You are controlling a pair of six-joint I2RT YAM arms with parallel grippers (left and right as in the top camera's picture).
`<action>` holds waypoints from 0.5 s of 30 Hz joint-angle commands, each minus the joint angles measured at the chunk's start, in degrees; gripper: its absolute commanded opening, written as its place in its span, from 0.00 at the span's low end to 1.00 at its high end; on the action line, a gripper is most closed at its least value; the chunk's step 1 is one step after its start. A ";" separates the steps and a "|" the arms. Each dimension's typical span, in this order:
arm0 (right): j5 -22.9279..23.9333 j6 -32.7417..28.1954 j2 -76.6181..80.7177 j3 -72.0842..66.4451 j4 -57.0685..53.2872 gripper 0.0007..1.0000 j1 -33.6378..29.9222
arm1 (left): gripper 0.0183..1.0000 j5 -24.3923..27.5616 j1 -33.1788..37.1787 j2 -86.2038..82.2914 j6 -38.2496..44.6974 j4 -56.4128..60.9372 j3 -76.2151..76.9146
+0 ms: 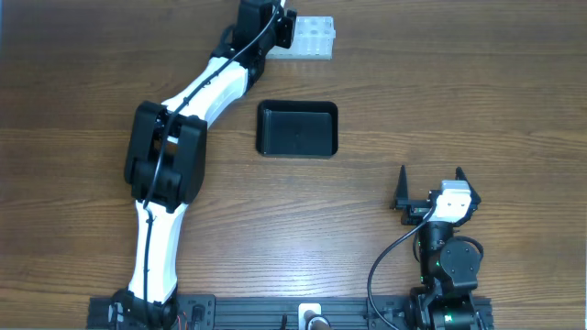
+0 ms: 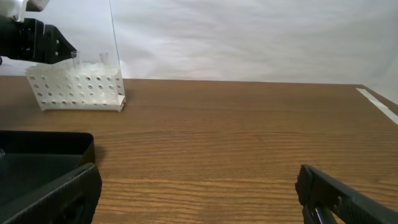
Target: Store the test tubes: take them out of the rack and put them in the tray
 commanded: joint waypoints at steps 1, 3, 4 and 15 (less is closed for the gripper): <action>0.79 0.13 0.07 -0.28 -0.20 0.99 -0.35 | 0.40 -0.02 -0.37 1.07 0.72 0.20 0.13; 0.79 0.13 0.07 -0.28 -0.20 0.99 -0.35 | 0.38 -0.04 -0.37 1.07 0.72 0.15 0.13; 0.79 0.13 0.07 -0.28 -0.20 0.99 -0.35 | 0.38 -0.02 -0.37 1.07 0.72 0.15 0.13; 0.79 0.13 0.07 -0.28 -0.20 0.99 -0.35 | 0.27 0.61 -0.85 1.07 0.70 -0.22 0.13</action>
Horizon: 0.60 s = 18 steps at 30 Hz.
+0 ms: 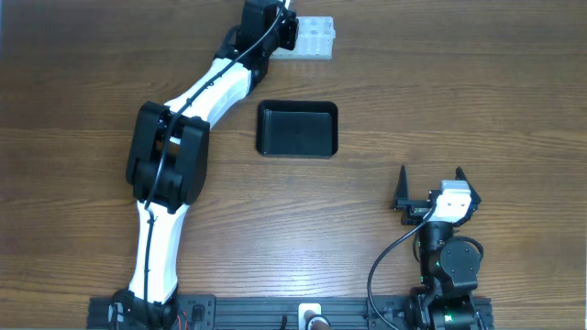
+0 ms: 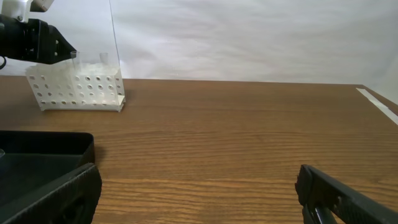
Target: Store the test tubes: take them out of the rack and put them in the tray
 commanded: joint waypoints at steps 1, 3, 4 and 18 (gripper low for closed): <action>0.79 0.15 0.04 -0.28 -0.20 0.99 -0.35 | 0.26 0.37 -0.22 1.07 0.66 -0.17 0.13; 0.79 0.15 0.04 -0.28 -0.20 0.99 -0.35 | 0.25 0.61 -0.22 1.07 0.66 -0.33 0.13; 0.79 0.15 0.04 -0.28 -0.20 0.99 -0.35 | 0.23 0.63 -0.22 1.07 0.66 -0.44 0.13; 0.79 0.15 0.04 -0.28 -0.20 0.99 -0.35 | 0.15 1.03 -0.44 1.07 0.63 -0.37 0.13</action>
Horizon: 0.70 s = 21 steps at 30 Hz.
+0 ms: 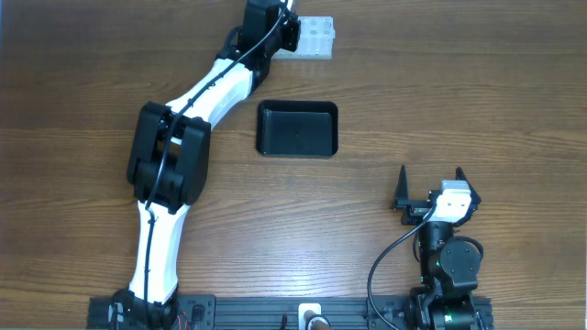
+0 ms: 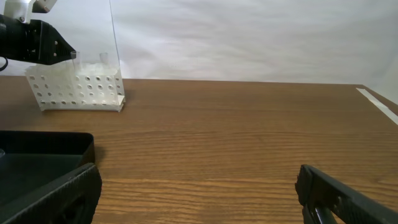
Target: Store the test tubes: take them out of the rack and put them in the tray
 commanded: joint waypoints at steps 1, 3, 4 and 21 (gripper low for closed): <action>0.79 0.11 0.04 -0.28 -0.20 0.99 -0.35 | 0.15 0.52 -0.11 1.07 0.66 -0.02 0.13; 0.79 0.11 0.04 -0.28 -0.20 0.99 -0.35 | 0.15 0.52 -0.17 1.07 0.63 -0.02 0.13; 0.79 0.11 0.04 -0.28 -0.20 0.99 -0.35 | 0.14 0.52 -0.22 1.07 0.66 -0.02 0.13; 0.79 0.11 0.04 -0.28 -0.20 0.99 -0.35 | 0.11 0.44 -0.59 -3.10 0.85 0.42 0.13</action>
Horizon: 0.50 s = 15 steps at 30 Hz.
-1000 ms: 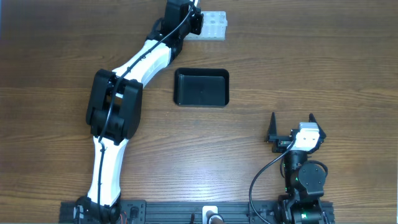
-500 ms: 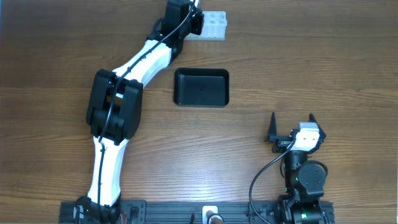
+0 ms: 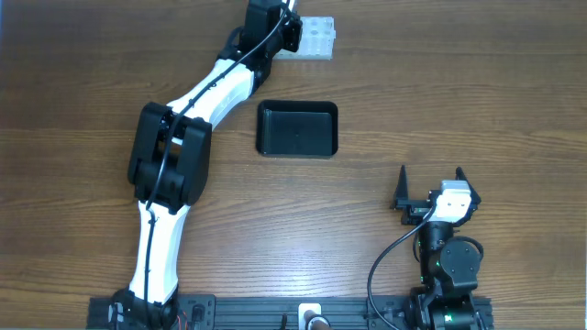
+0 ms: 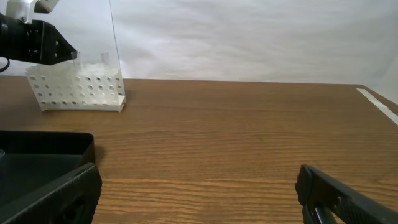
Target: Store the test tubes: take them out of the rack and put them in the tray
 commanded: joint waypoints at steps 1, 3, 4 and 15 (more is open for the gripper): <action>0.79 0.11 0.04 -0.28 -0.20 0.99 -0.35 | 0.10 0.09 -0.26 -4.20 0.85 0.35 0.13; 0.79 0.11 0.04 -0.28 -0.20 0.99 -0.35 | 0.10 -0.55 -0.26 -6.62 0.87 0.35 0.13; 0.79 0.11 0.04 -0.28 -0.20 0.99 -0.35 | 0.10 -0.79 -0.26 -7.80 0.87 0.35 0.13; 0.79 0.11 0.04 -0.28 -0.20 0.99 -0.35 | 0.09 -0.90 -0.90 -23.74 0.87 -3.15 0.13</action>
